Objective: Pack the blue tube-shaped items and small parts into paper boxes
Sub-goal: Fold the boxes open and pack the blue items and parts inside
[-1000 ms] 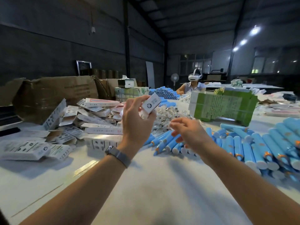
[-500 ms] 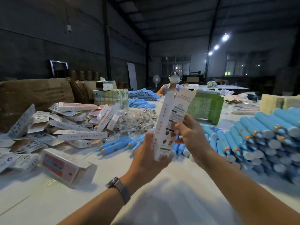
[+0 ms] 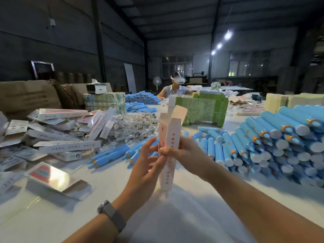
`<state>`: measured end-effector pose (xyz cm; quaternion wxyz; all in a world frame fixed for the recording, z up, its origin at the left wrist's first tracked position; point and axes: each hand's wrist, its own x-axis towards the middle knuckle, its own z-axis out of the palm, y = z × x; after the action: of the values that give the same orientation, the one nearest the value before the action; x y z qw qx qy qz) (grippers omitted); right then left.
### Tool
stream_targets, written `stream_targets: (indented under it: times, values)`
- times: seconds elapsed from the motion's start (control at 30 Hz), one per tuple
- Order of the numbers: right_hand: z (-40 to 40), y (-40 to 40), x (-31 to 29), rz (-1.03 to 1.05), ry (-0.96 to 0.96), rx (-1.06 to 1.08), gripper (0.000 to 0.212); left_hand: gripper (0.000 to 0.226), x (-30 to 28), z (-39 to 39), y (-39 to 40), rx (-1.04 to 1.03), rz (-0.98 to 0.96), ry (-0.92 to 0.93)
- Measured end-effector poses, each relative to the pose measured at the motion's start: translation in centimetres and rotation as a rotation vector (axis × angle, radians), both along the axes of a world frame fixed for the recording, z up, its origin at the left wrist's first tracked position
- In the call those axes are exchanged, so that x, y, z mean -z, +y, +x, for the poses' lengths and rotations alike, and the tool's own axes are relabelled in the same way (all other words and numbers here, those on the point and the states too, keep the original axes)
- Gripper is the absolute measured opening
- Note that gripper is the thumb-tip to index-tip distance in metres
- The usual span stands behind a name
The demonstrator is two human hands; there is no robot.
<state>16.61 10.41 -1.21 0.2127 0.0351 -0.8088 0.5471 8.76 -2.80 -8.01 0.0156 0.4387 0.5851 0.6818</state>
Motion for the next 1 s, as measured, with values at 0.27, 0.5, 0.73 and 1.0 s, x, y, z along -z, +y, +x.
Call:
stream_targets:
  times: [0.27, 0.5, 0.73, 1.0]
  values:
    - [1.0, 2.3, -1.2, 0.209, -0.265, -0.198, 0.028, 0.059, -0.7, -0.3, -1.1, -0.124, -0.053, 0.065]
    - [0.4, 6.5, -2.0, 0.879, -0.386, 0.299, 0.05, 0.059, -0.7, -0.6, -0.7, -0.155, -0.057, -0.077]
    - [0.2, 8.1, 0.7, 1.194, -0.56, 0.454, 0.032, 0.044, 0.1, -0.7, 0.1, -0.146, -0.055, -0.135]
    - [-0.2, 8.9, 2.4, 1.267, -0.421, 0.536, 0.023, 0.049, -0.5, -1.0, -0.5, -0.239, -0.1, -0.056]
